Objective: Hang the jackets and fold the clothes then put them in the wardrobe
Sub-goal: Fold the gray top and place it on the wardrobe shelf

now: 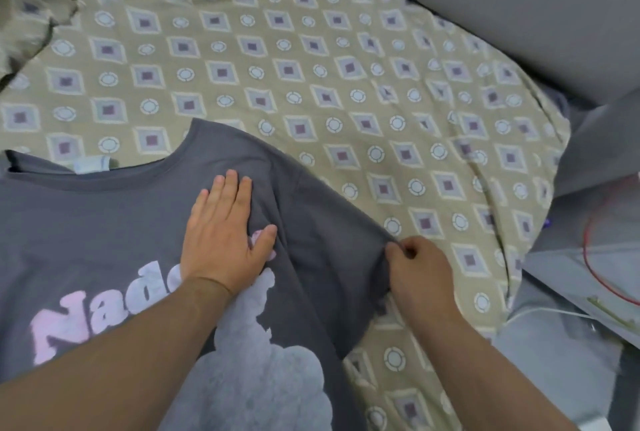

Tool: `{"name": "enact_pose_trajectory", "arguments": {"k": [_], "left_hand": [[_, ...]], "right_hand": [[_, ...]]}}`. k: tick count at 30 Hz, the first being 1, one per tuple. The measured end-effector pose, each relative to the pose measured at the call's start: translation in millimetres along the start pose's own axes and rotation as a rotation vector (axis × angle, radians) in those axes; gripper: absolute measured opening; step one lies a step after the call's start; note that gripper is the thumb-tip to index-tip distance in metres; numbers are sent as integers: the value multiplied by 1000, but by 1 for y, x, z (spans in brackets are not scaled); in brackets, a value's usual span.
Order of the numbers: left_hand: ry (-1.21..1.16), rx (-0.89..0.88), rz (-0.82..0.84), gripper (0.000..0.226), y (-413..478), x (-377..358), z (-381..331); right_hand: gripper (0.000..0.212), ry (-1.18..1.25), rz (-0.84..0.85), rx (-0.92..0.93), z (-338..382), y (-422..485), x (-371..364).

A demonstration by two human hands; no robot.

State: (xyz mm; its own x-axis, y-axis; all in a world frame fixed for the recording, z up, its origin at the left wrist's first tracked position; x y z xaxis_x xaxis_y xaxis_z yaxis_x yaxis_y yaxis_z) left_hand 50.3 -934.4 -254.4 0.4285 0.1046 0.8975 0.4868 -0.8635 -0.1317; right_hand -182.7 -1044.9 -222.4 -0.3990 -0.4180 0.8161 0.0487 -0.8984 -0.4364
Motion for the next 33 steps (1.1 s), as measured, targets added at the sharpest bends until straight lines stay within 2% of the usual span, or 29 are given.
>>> {"name": "enact_pose_trajectory", "arguments": {"k": [4, 10, 12, 14, 15, 17, 19, 21, 24, 26, 28, 31, 33], "left_hand": [[40, -20, 8, 89, 0, -1, -1], [66, -6, 35, 99, 1, -1, -2], [75, -2, 38, 101, 2, -1, -2], [78, 1, 44, 102, 1, -2, -2], [75, 1, 43, 102, 2, -1, -2], [71, -1, 44, 101, 3, -2, -3], [74, 4, 47, 101, 2, -1, -3], [70, 0, 46, 100, 2, -2, -3], [53, -11, 28, 99, 2, -4, -1], [51, -18, 24, 99, 2, -5, 0], [61, -16, 23, 100, 2, -5, 0], [71, -15, 29, 102, 4, -5, 0], [76, -20, 28, 101, 2, -5, 1]], "right_hand": [[26, 35, -128, -33, 14, 58, 26], [35, 345, -54, -244, 6, 86, 29], [47, 623, 56, -315, 5, 70, 30], [71, 814, 265, -387, 0, 50, 25], [72, 815, 347, -386, -6, 39, 17], [55, 699, 432, -367, -16, 7, -5], [27, 548, 344, -339, -17, -9, -18], [11, 476, 137, -279, -20, 4, -14], [20, 281, -118, -84, -11, 39, 13], [24, 190, -153, -2, -8, 45, 17], [21, 221, -64, -14, -11, 42, 12], [7, 582, 227, -123, -13, 33, 15], [26, 800, 387, -117, -8, 30, 19]]}}
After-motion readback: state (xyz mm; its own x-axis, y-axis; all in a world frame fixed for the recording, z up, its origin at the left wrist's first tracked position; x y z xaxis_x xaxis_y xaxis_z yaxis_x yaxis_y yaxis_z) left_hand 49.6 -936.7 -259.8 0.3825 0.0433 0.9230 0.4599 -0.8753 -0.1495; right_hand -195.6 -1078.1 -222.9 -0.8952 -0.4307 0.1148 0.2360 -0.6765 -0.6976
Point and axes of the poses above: each hand's wrist, its own y-axis towards the middle knuckle, its own x-axis out of the back of the hand, z = x × y, the point moved 2 cm from there along y, towards the middle knuckle, and after that the axes turned 14 degrees about -y, right-handed, at the moved point
